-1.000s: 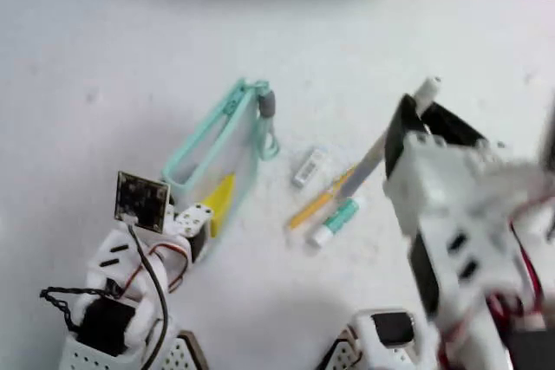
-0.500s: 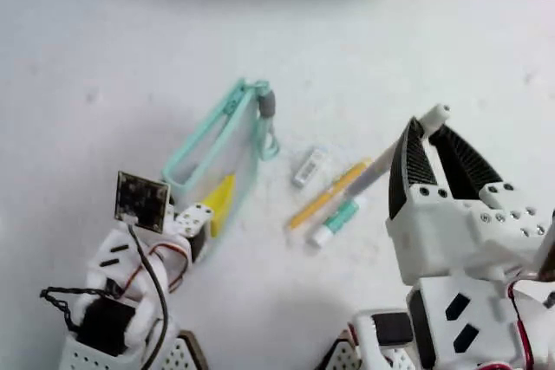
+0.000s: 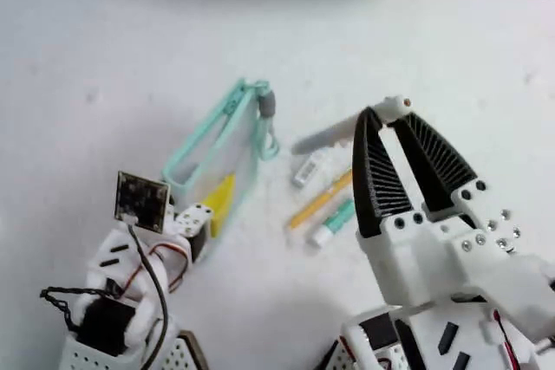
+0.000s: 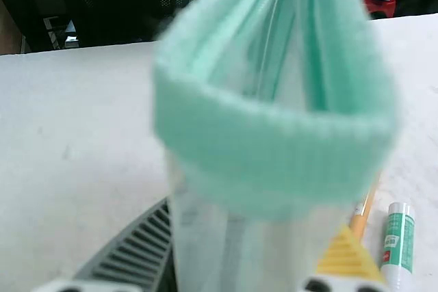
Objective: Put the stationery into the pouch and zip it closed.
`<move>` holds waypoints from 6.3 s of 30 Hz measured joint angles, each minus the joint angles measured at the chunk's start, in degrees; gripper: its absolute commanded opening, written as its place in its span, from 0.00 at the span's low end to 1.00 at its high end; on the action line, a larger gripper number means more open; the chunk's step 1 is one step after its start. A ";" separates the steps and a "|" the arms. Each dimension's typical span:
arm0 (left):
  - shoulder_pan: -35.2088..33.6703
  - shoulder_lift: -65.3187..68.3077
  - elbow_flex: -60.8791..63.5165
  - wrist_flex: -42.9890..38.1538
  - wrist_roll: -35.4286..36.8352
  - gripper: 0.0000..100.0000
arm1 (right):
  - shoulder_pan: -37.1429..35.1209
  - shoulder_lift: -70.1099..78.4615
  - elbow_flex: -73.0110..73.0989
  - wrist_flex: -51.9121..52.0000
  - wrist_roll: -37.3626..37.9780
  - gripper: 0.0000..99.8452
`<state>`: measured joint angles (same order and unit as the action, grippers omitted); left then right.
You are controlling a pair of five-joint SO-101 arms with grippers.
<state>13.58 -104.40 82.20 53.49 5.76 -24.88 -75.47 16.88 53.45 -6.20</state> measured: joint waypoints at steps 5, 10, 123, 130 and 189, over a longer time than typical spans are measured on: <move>0.09 0.00 0.00 0.00 0.00 0.21 | 0.09 0.00 0.18 -9.14 0.00 0.02; 0.79 0.00 0.00 0.00 0.00 0.21 | -0.44 0.18 0.18 -14.51 0.00 0.02; 1.23 0.00 0.00 0.00 -0.97 0.21 | 16.53 37.27 19.08 1.58 -9.05 0.22; 1.23 0.00 0.00 0.00 -0.97 0.21 | 16.79 54.51 24.00 -10.02 -9.76 0.22; 1.23 0.00 0.00 0.00 -0.97 0.21 | 19.69 102.68 -15.21 12.66 -13.45 0.02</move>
<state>14.81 -104.40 82.20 53.49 4.79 -5.19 27.21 1.67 66.11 -19.65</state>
